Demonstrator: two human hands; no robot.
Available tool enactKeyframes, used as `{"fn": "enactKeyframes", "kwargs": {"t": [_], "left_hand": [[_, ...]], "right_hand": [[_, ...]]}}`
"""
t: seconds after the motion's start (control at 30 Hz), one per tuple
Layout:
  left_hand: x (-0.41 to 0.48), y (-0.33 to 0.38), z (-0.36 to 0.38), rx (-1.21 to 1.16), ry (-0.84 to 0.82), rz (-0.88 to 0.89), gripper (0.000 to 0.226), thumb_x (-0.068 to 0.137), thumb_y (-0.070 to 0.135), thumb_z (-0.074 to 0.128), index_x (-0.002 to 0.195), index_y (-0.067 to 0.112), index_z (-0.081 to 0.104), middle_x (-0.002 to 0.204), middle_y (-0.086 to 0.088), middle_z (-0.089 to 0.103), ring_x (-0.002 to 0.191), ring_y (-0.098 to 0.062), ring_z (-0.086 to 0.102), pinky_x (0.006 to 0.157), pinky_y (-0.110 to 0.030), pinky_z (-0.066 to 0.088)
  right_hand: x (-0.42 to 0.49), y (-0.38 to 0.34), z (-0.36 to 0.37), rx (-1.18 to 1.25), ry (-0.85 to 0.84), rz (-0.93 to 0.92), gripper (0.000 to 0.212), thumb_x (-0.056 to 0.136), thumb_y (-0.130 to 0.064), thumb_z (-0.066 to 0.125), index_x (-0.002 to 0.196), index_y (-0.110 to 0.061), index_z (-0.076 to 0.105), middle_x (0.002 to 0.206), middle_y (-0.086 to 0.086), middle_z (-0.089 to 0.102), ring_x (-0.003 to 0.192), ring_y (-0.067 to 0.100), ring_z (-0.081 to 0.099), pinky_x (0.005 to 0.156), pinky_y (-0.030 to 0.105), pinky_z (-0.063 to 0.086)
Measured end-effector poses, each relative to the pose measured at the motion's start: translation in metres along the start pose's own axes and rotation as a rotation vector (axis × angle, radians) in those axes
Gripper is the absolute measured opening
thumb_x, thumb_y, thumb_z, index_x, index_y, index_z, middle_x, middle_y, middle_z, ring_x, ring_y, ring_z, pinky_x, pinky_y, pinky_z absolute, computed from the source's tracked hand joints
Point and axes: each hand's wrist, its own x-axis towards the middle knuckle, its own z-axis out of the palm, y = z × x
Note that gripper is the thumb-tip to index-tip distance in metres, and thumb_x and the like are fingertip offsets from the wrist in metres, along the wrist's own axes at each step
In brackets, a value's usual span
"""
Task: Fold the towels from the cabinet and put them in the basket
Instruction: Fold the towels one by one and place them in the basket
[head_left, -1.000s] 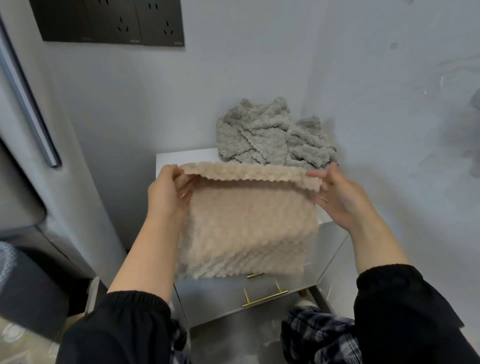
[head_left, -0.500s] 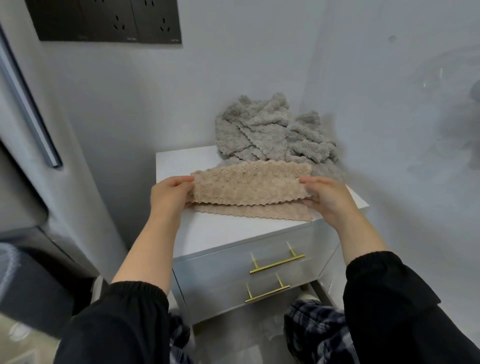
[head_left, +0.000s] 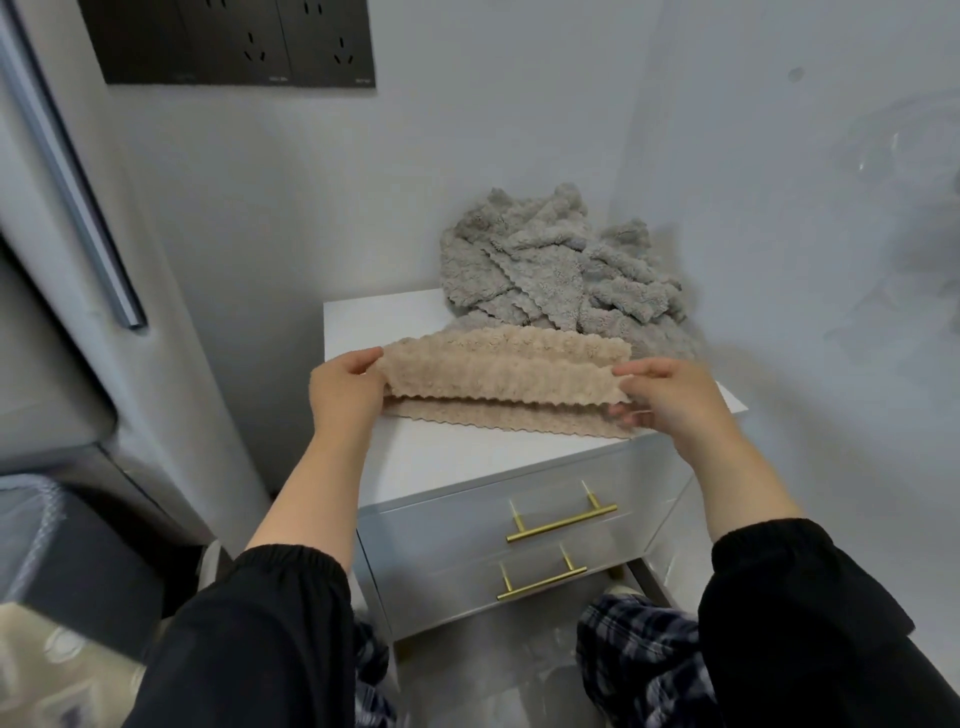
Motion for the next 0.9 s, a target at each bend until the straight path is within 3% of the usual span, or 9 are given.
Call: {"fn": "enactKeyframes", "kwargs": {"t": [0.13,0.27,0.33,0.43,0.57,0.63,0.7,0.77,0.9], "left_hand": [[-0.008,-0.004,0.004,0.541,-0.074,0.176,0.043,0.086,0.0,0.049,0.126,0.009,0.06,0.123,-0.008,0.062,0.111,-0.027,0.056,0.087,-0.03,0.043],[-0.012,-0.002,0.009,0.716,-0.116,0.284,0.039,0.09,0.007,0.045,0.127,0.012,0.058,0.122,-0.01,0.062,0.113,-0.029,0.053,0.082,-0.032,0.042],[-0.014,0.001,0.009,0.791,-0.141,0.29,0.032,0.091,0.01,0.045,0.116,0.012,0.065,0.112,-0.009,0.066,0.104,-0.029,0.057,0.076,-0.03,0.041],[-0.014,0.008,0.007,0.881,-0.219,0.209,0.025,0.086,0.016,0.051,0.068,0.011,0.067,0.069,-0.004,0.067,0.068,-0.026,0.061,0.062,-0.028,0.047],[-0.014,0.012,0.003,0.921,-0.25,0.119,0.033,0.088,0.026,0.052,0.066,0.006,0.067,0.058,-0.002,0.065,0.057,-0.022,0.059,0.059,-0.027,0.049],[-0.015,0.013,0.004,0.905,-0.126,0.185,0.029,0.091,0.027,0.05,0.074,0.009,0.065,0.071,-0.004,0.065,0.064,-0.023,0.056,0.057,-0.027,0.042],[-0.013,0.01,0.006,0.85,-0.069,0.247,0.026,0.095,0.029,0.047,0.108,0.015,0.064,0.105,-0.006,0.066,0.093,-0.027,0.059,0.071,-0.031,0.043],[-0.008,0.002,0.01,0.753,-0.171,0.23,0.043,0.098,0.031,0.043,0.139,0.018,0.044,0.135,-0.008,0.053,0.123,-0.03,0.047,0.093,-0.037,0.042],[-0.004,-0.015,0.019,0.892,-0.364,0.307,0.048,0.1,0.033,0.036,0.145,0.015,0.034,0.147,-0.007,0.041,0.137,-0.033,0.031,0.11,-0.044,0.029]], "right_hand": [[0.005,0.016,0.004,-0.483,0.061,-0.068,0.02,0.081,-0.002,0.063,0.098,-0.007,0.07,0.078,0.003,0.064,0.07,0.017,0.062,0.068,0.027,0.048],[0.004,0.017,0.006,-0.693,0.073,-0.154,0.025,0.081,-0.009,0.065,0.105,-0.015,0.068,0.1,-0.001,0.06,0.095,0.02,0.058,0.076,0.022,0.037],[0.004,0.017,0.006,-0.756,0.022,-0.14,0.026,0.081,-0.008,0.064,0.106,-0.015,0.069,0.097,-0.002,0.059,0.098,0.02,0.058,0.076,0.022,0.037],[0.006,0.016,0.0,-0.875,0.014,-0.099,0.028,0.076,-0.003,0.064,0.1,-0.015,0.071,0.099,0.001,0.067,0.097,0.022,0.061,0.078,0.025,0.044],[0.007,0.013,-0.008,-1.002,0.069,0.012,0.03,0.067,0.004,0.064,0.092,-0.011,0.073,0.098,0.008,0.069,0.095,0.029,0.062,0.078,0.032,0.053],[0.006,0.015,-0.007,-0.997,0.17,-0.03,0.03,0.068,0.003,0.06,0.093,-0.01,0.071,0.1,0.012,0.067,0.097,0.032,0.059,0.079,0.036,0.053],[0.007,0.017,-0.002,-0.893,0.236,-0.136,0.032,0.075,-0.002,0.057,0.104,-0.009,0.069,0.11,0.015,0.064,0.103,0.034,0.057,0.083,0.034,0.05],[0.007,0.019,0.004,-0.795,0.168,-0.225,0.034,0.085,-0.013,0.057,0.118,-0.01,0.064,0.119,0.012,0.062,0.109,0.032,0.057,0.089,0.035,0.047],[0.006,0.023,0.011,-1.025,-0.086,-0.195,0.063,0.086,-0.05,0.06,0.139,-0.02,0.045,0.143,0.01,0.044,0.13,0.033,0.04,0.106,0.045,0.036]]}}
